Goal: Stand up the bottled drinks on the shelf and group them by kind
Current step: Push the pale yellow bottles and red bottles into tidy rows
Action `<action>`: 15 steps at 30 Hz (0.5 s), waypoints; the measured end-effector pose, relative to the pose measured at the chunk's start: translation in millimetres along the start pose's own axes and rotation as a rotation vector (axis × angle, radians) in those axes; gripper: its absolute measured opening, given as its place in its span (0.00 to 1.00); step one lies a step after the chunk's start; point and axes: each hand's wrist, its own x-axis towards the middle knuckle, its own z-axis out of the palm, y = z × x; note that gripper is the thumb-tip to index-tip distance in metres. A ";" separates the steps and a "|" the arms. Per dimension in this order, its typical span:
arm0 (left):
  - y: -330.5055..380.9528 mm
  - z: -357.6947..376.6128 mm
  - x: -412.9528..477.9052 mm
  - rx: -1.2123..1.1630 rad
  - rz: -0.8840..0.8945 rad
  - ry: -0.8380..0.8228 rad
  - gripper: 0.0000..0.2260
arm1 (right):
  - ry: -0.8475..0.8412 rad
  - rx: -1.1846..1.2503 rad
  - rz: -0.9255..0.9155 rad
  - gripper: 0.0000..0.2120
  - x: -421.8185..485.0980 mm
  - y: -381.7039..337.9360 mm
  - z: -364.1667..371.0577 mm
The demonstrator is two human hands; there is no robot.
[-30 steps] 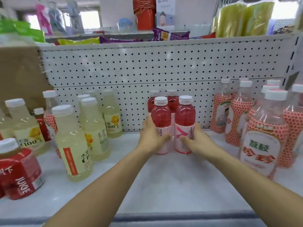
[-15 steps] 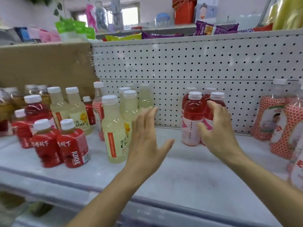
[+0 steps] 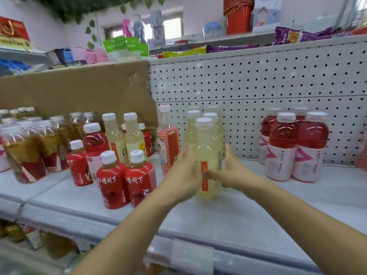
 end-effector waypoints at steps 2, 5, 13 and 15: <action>-3.0 -43.8 5.2 0.091 0.053 0.041 0.29 | 0.041 -0.072 -0.013 0.56 6.3 5.5 15.3; -11.3 -106.5 36.0 0.120 0.114 0.266 0.29 | 0.141 -0.135 0.012 0.59 13.7 4.0 33.3; -44.4 -123.2 117.7 -0.091 -0.076 -0.172 0.14 | 0.311 -0.186 0.133 0.61 40.9 -6.9 61.0; -50.2 -127.7 122.8 -0.099 -0.043 -0.227 0.14 | 0.361 -0.223 0.168 0.63 47.5 -11.7 66.9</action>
